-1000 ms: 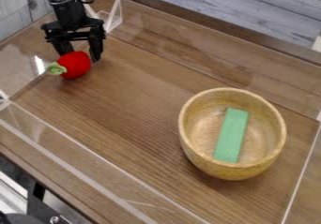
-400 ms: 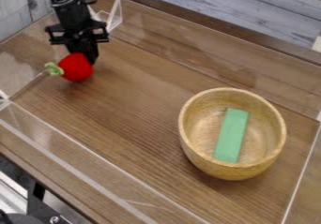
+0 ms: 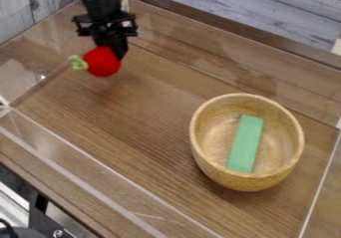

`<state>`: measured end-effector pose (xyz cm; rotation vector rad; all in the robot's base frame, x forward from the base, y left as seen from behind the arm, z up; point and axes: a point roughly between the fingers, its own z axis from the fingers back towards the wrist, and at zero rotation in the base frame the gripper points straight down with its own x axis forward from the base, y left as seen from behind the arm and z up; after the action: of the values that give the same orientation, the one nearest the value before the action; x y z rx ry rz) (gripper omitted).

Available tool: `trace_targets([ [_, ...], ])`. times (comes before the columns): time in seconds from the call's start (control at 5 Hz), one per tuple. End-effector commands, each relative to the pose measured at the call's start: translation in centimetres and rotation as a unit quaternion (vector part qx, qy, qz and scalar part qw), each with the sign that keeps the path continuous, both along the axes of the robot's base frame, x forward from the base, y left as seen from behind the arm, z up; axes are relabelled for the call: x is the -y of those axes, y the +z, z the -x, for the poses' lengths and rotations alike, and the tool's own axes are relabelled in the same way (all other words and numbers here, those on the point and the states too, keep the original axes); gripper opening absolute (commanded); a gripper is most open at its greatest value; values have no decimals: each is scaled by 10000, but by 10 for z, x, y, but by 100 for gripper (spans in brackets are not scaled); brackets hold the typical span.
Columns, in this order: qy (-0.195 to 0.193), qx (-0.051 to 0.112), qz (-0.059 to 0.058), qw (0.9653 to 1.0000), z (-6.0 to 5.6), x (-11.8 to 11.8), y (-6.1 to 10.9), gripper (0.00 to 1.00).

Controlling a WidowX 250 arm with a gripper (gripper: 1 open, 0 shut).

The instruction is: Move the red object to the right side of the table

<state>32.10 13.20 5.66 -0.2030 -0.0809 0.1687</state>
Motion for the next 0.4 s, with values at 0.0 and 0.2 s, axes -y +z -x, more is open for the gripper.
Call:
trace_targets([
  [0.0,-151,393,-132,9990,-25,20,26,0],
  [0.2,-68,398,-132,9991,-37,36,24,0],
])
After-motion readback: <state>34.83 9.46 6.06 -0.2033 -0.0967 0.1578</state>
